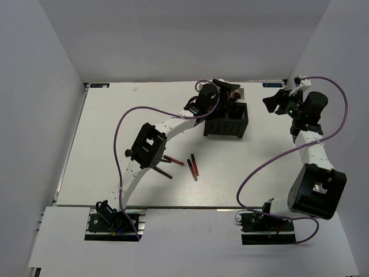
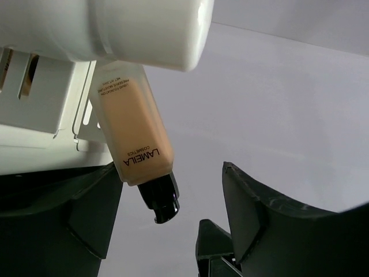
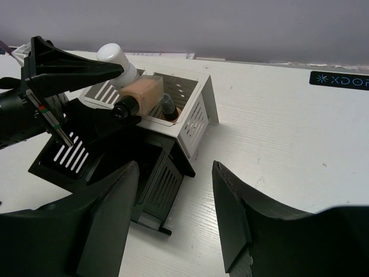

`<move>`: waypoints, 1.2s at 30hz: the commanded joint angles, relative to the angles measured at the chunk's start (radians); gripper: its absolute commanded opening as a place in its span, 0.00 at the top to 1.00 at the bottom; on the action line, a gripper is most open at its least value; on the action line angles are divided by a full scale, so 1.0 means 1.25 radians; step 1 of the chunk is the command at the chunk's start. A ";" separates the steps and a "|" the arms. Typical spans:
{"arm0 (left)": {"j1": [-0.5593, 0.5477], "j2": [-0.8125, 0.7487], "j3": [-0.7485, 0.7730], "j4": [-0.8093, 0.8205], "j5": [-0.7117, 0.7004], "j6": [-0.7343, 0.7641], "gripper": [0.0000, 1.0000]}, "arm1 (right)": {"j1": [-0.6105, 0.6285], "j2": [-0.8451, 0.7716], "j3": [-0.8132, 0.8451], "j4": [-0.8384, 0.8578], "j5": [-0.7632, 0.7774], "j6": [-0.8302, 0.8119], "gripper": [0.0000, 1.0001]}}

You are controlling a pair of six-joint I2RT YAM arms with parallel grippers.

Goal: Organize the makeup

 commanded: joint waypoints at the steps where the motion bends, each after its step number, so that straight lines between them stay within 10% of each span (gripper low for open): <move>1: -0.005 -0.007 0.028 -0.002 0.028 -0.003 0.22 | -0.003 -0.023 -0.004 0.037 -0.009 0.005 0.40; 12: -0.005 -0.002 0.027 0.003 0.036 -0.004 0.51 | -0.005 -0.026 -0.007 0.041 -0.008 0.006 0.41; 36: 0.002 0.024 0.029 0.052 0.092 -0.037 0.32 | -0.006 -0.023 -0.008 0.044 -0.010 0.005 0.41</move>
